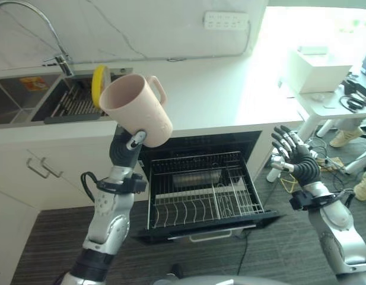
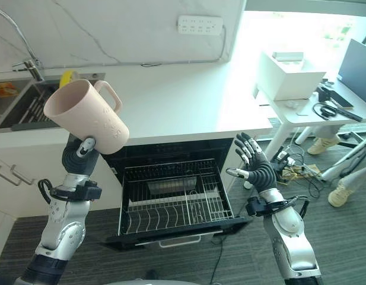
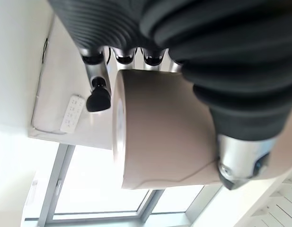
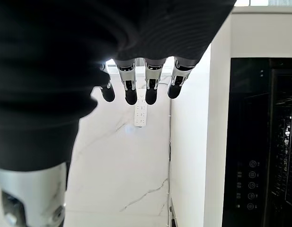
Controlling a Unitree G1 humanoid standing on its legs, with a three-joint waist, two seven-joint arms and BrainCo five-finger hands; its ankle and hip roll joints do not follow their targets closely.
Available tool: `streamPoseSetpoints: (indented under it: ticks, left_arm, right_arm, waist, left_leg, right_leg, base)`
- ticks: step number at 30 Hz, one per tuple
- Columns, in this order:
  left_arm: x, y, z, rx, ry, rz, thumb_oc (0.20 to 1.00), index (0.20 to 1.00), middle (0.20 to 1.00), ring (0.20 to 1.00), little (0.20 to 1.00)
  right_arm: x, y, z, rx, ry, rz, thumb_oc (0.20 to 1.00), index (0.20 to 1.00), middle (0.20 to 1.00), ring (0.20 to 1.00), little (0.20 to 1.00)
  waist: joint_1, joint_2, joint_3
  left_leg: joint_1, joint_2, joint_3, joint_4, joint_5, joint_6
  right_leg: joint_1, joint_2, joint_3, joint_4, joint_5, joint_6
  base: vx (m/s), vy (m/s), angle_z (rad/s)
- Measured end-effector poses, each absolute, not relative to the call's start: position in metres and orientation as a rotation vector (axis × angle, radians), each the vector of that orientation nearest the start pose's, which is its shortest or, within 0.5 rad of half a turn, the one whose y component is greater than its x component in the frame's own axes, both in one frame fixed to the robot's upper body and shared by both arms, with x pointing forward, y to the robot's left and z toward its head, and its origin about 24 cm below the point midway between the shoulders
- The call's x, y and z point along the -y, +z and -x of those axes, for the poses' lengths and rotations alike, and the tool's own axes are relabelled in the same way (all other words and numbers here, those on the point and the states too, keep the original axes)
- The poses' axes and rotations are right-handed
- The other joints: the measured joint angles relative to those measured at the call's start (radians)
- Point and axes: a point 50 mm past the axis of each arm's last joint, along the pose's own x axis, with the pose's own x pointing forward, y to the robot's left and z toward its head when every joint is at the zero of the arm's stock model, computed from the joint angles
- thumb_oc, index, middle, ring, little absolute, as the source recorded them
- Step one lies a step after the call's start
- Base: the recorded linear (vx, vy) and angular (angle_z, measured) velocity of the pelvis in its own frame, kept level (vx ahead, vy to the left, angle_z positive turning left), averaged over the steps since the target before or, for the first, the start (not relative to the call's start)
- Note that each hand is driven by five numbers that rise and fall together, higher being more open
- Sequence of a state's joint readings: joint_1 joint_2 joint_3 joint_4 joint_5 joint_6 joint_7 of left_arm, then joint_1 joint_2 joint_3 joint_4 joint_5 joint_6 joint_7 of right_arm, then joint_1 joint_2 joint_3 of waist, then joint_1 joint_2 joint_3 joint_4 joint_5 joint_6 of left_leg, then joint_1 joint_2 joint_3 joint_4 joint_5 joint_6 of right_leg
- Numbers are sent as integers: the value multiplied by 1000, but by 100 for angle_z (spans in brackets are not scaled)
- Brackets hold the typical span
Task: Place the dishes in the dishwasher.
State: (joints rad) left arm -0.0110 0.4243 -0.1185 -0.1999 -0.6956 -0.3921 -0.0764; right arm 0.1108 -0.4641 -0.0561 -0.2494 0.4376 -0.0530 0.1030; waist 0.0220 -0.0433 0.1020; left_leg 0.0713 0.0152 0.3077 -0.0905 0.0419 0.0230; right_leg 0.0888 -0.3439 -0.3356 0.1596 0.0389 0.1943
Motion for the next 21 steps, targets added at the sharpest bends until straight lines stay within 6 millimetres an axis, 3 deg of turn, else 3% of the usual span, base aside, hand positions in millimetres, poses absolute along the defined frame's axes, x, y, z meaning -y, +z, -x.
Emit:
streamPoseSetpoints:
  ticks: [3, 5, 7, 9, 10, 11, 15, 18, 21]
  left_arm:
    - [-190, 128, -239, 510, -221, 304, 200, 200, 200, 200, 200]
    - [-190, 128, -240, 514, -221, 308, 200, 200, 200, 200, 200]
    - [-191, 130, -240, 516, -213, 304, 200, 200, 200, 200, 200]
    - [-191, 130, -240, 512, -212, 299, 200, 200, 200, 200, 200]
    - [-193, 131, -238, 509, -215, 283, 200, 200, 200, 200, 200]
    - [-192, 128, -236, 499, -207, 297, 200, 200, 200, 200, 200]
    - [-188, 119, -227, 477, -177, 355, 200, 200, 200, 200, 200]
    - [-183, 117, -225, 478, -173, 373, 200, 200, 200, 200, 200]
    - [-183, 118, -225, 473, -177, 340, 200, 200, 200, 200, 200]
  right_arm:
    - [224, 100, -229, 179, 128, 52, 1000, 1000, 1000, 1000, 1000]
    - [226, 99, -227, 166, 131, 67, 1000, 1000, 1000, 1000, 1000]
    - [227, 102, -228, 173, 138, 84, 1000, 1000, 1000, 1000, 1000]
    - [227, 101, -228, 173, 137, 78, 1000, 1000, 1000, 1000, 1000]
    - [224, 99, -227, 169, 141, 69, 1000, 1000, 1000, 1000, 1000]
    - [226, 99, -227, 167, 136, 72, 1000, 1000, 1000, 1000, 1000]
    - [233, 109, -231, 175, 149, 142, 1000, 1000, 1000, 1000, 1000]
    - [230, 112, -234, 182, 157, 139, 1000, 1000, 1000, 1000, 1000]
    - [230, 111, -235, 171, 160, 140, 1000, 1000, 1000, 1000, 1000]
  waist:
    - [-15, 10, 6]
    - [-24, 9, 6]
    - [-24, -7, 10]
    - [-30, -40, 6]
    - [-34, -61, 7]
    - [-34, -54, 2]
    - [-14, 51, -4]
    - [-13, 83, -10]
    - [-13, 91, -11]
  left_leg:
    - [4, 27, -15, 0, -5, 7]
    - [1, 47, -19, 0, 0, -1]
    - [-2, 52, -22, 0, 5, -19]
    - [-1, 49, -39, -2, -2, -34]
    - [0, 44, -51, -6, 3, -59]
    - [4, 71, -56, -5, 7, -77]
    - [10, 196, -57, -1, 30, -136]
    - [19, 226, -51, -1, 31, -137]
    - [19, 234, -51, 0, 32, -139]
  right_leg:
    - [-68, -3, 32, 120, -31, 15]
    - [-69, 26, 49, -5, -42, 13]
    - [-65, 32, 50, -162, 8, 6]
    - [-61, 33, 55, -215, 46, 8]
    - [-59, 32, 55, -214, 58, -6]
    - [-45, 57, 52, -226, 69, -4]
    - [-27, 184, 24, -253, 55, -49]
    - [-20, 219, 24, -249, 45, -70]
    - [-20, 224, 23, -248, 42, -71]
  base:
    - [43, -71, 6]
    - [26, -243, 12]
    - [41, -177, 8]
    - [31, -148, 27]
    - [27, -236, 30]
    - [44, -288, 20]
    - [68, -264, -4]
    - [58, -150, -6]
    - [47, -119, -1]
